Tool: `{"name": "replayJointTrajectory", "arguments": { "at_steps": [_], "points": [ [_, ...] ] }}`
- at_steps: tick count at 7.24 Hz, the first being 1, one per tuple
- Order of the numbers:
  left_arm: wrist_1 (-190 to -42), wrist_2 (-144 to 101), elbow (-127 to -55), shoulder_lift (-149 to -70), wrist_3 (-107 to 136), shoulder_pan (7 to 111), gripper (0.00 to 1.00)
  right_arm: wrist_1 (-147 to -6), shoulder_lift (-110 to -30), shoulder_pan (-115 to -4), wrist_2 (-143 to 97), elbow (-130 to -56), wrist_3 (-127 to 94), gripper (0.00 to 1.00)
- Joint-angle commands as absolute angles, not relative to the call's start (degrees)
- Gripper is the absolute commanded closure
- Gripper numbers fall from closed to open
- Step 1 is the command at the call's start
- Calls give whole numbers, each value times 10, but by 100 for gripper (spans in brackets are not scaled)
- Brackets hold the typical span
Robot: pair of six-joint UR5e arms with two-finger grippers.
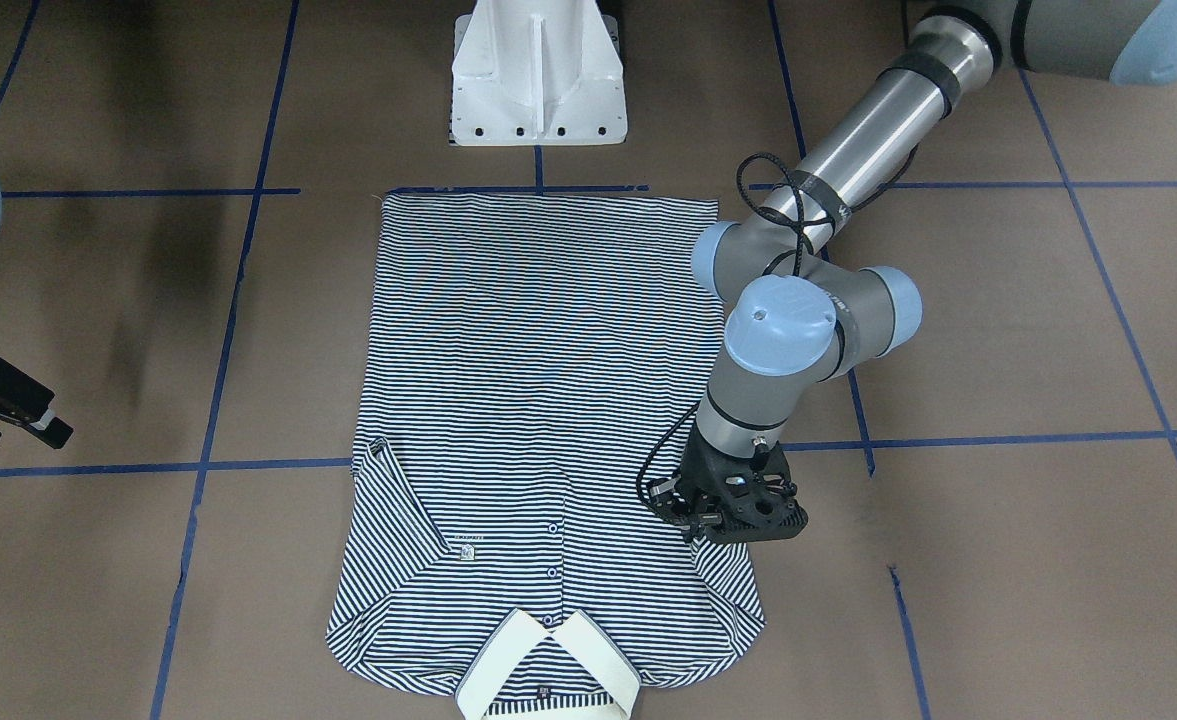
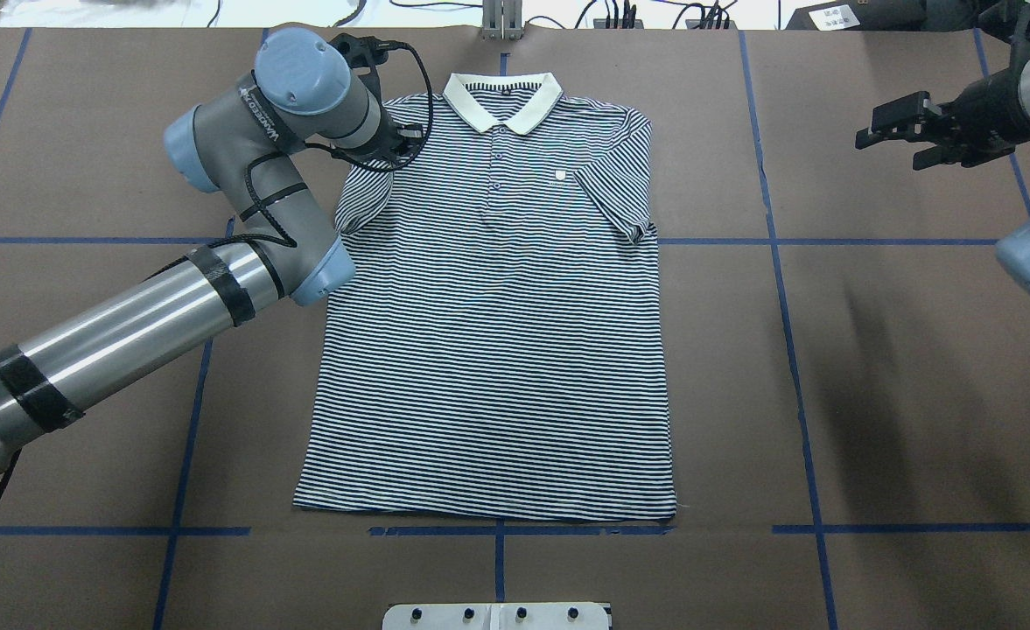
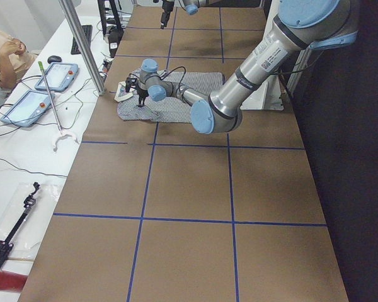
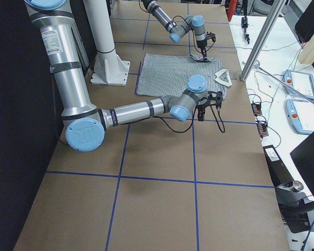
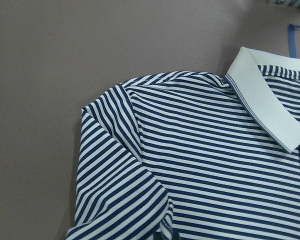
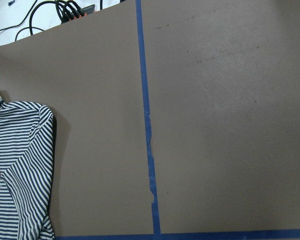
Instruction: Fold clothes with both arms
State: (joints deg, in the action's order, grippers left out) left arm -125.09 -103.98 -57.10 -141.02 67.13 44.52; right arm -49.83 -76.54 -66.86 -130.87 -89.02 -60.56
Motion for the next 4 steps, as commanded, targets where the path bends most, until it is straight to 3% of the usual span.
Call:
{"name": "replayJointTrajectory", "arguments": {
  "at_steps": [1,2,3,4],
  "points": [
    [-1279,-1024,-553,-1414,674,445,82,-498,-764,-668,-1309,-889,-606,0],
    [-1283,-1024,-563,-1409,677,444,48,-498,-763,-668,-1309,-888,-606,0],
    [-1298,-1024,-608,-1366,676,442,27,-498,-761,-664,-1308,-888,-606,0],
    [-1332,-1024,-683,-1288,673,442,23,-505,-747,-664,-1306,-892,-611,0]
  ]
}}
